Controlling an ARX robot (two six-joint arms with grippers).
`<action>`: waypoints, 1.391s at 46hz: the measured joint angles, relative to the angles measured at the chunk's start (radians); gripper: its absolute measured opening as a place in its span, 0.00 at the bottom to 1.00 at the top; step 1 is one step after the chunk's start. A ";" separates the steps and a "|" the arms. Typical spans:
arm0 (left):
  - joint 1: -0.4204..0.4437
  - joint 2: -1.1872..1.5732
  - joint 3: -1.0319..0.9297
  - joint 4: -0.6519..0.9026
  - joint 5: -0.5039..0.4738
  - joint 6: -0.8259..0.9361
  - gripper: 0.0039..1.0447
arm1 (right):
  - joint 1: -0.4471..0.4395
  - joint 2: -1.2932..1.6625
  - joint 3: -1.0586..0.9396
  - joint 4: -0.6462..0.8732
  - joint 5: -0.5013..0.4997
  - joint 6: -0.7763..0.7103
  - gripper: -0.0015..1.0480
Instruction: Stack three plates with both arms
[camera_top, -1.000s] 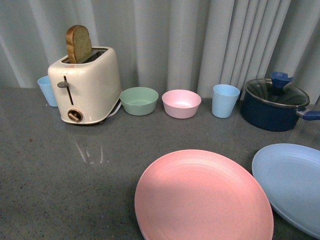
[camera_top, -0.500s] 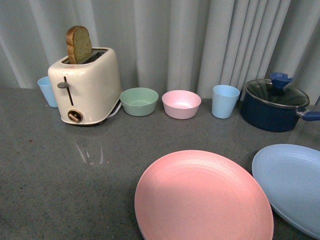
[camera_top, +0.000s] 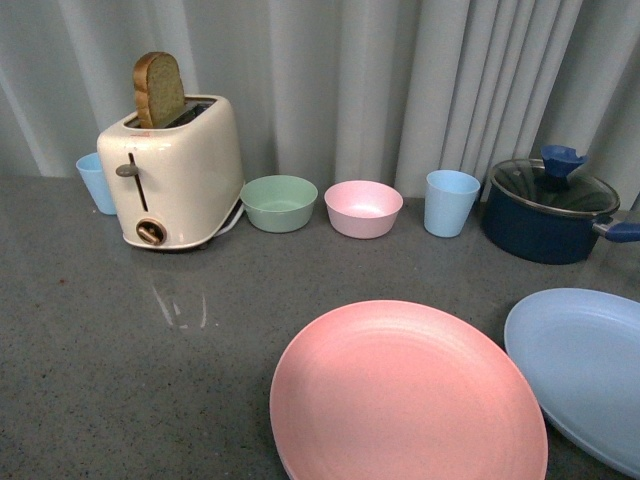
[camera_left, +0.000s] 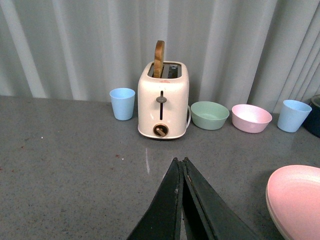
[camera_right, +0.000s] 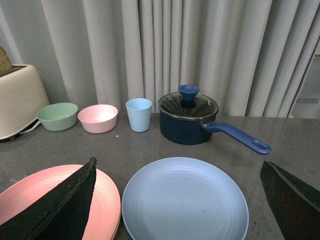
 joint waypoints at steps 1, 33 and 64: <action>0.000 0.000 0.000 -0.002 -0.001 0.000 0.03 | 0.000 0.000 0.000 0.000 0.000 0.000 0.93; 0.000 -0.002 0.000 -0.003 0.000 0.000 0.93 | -0.198 0.381 0.134 0.030 -0.157 0.131 0.93; 0.000 -0.002 0.000 -0.003 0.000 0.000 0.93 | -0.493 1.757 0.604 0.307 -0.373 0.030 0.93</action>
